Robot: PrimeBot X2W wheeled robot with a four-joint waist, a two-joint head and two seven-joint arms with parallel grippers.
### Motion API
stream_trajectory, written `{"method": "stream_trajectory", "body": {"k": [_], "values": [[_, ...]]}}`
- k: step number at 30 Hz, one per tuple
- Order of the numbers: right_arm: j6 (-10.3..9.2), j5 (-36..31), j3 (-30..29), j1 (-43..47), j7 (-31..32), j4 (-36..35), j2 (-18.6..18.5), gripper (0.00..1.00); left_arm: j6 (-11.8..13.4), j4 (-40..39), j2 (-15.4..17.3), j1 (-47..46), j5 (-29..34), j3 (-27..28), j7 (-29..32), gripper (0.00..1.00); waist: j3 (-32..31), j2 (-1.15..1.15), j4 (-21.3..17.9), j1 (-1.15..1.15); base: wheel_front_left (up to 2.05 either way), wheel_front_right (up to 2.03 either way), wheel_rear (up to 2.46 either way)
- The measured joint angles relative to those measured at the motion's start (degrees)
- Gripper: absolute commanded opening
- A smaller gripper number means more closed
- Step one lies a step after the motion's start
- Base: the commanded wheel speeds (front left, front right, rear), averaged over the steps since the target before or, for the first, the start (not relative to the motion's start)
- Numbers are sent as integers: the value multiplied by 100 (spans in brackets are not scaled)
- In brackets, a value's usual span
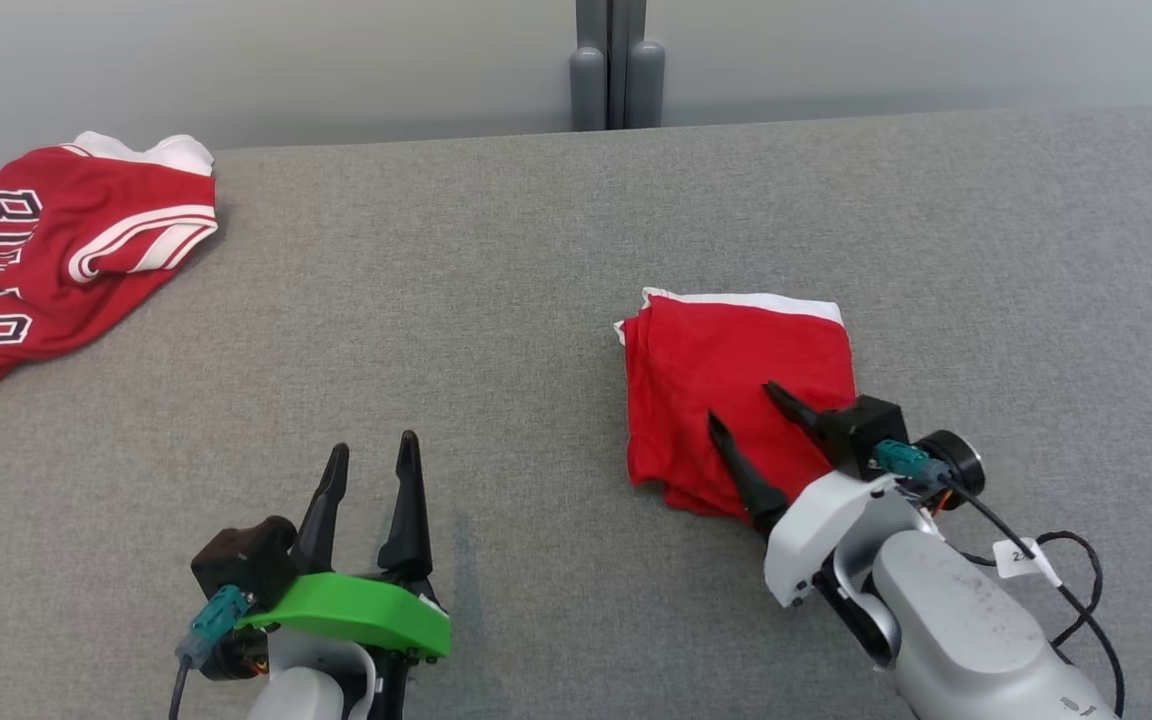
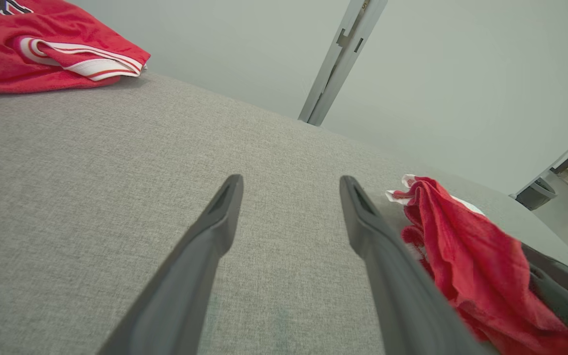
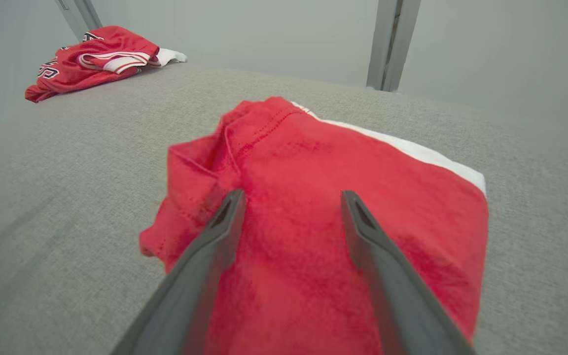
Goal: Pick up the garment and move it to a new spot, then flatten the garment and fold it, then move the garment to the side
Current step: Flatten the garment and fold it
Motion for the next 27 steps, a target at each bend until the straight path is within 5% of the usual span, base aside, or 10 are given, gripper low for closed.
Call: {"method": "stream_trajectory", "body": {"k": [22,25,26,27], "values": [[0,594,2091,-306,-3,570,324,1,-1,54,0,-37,-1,137,0,100,-26,0,15,0,0,0,0],[0,594,2111,-392,-27,510,325,49,-1,60,0,-35,1,156,0,100,-61,0,-32,0,0,0,0],[0,593,2111,-396,-27,477,324,100,-1,62,0,-32,4,157,0,100,-75,0,-47,0,0,0,0],[0,588,2108,-396,-29,433,320,100,-1,65,0,-30,7,158,0,100,-89,0,-62,0,0,0,0]]}}
